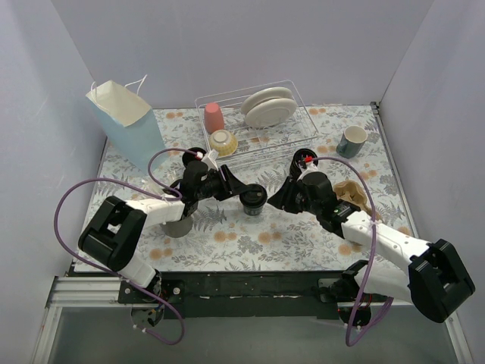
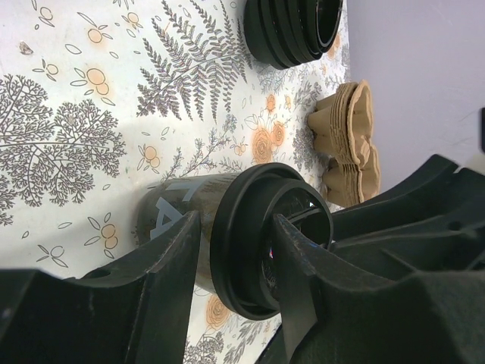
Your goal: Pack the takeout coffee
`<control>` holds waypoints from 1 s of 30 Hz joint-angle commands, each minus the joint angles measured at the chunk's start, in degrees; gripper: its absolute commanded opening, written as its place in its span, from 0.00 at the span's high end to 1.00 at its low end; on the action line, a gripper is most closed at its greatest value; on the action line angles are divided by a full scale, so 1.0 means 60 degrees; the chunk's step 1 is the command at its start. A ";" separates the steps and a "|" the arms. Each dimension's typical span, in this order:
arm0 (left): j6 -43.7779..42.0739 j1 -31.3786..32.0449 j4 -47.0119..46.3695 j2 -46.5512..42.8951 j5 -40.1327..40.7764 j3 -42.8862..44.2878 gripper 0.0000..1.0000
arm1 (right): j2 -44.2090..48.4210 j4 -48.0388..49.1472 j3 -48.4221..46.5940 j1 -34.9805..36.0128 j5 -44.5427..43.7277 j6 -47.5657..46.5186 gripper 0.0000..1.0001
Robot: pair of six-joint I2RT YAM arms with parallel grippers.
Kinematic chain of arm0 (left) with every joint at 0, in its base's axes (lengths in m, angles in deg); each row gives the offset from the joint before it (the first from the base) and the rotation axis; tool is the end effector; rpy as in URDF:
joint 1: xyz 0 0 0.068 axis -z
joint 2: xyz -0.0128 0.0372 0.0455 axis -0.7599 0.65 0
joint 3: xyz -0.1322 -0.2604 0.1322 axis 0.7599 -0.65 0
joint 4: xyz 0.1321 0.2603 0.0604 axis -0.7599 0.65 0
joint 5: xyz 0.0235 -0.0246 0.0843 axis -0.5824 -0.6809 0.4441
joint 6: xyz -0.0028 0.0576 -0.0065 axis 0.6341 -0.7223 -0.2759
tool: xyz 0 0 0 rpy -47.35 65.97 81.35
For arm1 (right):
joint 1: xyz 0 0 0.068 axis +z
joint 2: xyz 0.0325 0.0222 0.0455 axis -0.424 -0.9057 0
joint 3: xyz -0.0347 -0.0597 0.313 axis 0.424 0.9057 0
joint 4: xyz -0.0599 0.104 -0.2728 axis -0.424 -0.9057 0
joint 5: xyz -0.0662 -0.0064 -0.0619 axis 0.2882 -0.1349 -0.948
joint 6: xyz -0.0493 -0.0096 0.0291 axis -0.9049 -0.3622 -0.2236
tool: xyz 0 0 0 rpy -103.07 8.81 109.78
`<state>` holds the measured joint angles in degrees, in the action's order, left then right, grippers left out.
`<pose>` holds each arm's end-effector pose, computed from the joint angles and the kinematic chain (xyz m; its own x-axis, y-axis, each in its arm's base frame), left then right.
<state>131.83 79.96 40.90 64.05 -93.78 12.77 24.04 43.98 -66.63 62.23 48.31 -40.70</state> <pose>0.2836 -0.1848 0.1892 -0.7688 -0.6243 0.1384 -0.3786 0.2699 -0.8853 0.2091 0.1611 0.2496 -0.7059 0.3497 -0.6160 -0.1992 0.7365 0.6464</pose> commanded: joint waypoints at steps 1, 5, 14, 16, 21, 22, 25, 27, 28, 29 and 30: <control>-0.0566 0.0175 0.2809 0.0454 0.0733 -0.0752 0.60 | 0.0026 0.0760 0.0262 0.0005 -0.0023 0.0660 0.57; -0.0492 0.0190 0.2823 0.0366 0.0821 -0.0781 0.60 | -0.0268 0.1125 0.0363 0.0005 0.0286 0.0908 0.57; -0.0419 0.0219 0.2824 0.0337 0.0880 -0.0781 0.60 | -0.0136 0.1975 0.0964 0.0049 0.0403 0.1349 0.57; -0.0419 0.0234 0.2809 0.0337 0.0880 -0.0796 0.60 | -0.0223 0.2107 0.0979 0.0035 0.0476 0.1378 0.57; -0.0361 0.0263 0.2780 0.0322 0.0909 -0.0869 0.60 | -0.0253 0.2356 0.1008 0.0049 0.0609 0.1481 0.57; -0.0360 0.0263 0.2765 0.0308 0.0938 -0.0884 0.61 | -0.0210 0.2371 0.1037 0.0049 0.0594 0.1481 0.57; -0.0360 0.0263 0.2736 0.0307 0.0924 -0.0884 0.60 | -0.0209 0.2371 0.1052 0.0049 0.0536 0.1495 0.57; -0.0346 0.0278 0.2736 0.0293 0.0924 -0.0899 0.60 | -0.0238 0.2415 0.1052 0.0035 0.0521 0.1510 0.57; -0.0346 0.0278 0.2736 0.0293 0.0924 -0.0913 0.60 | -0.0296 0.2473 0.1067 0.0049 0.0521 0.1524 0.57; -0.0346 0.0278 0.2736 0.0278 0.0924 -0.0928 0.60 | -0.0326 0.2488 0.1038 0.0049 0.0521 0.1554 0.57; -0.0346 0.0292 0.2721 0.0249 0.0924 -0.0928 0.60 | -0.0370 0.2503 0.1023 0.0049 0.0521 0.1568 0.57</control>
<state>133.71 80.73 40.99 62.92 -91.57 11.72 22.38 55.33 -60.73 62.26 51.57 -32.16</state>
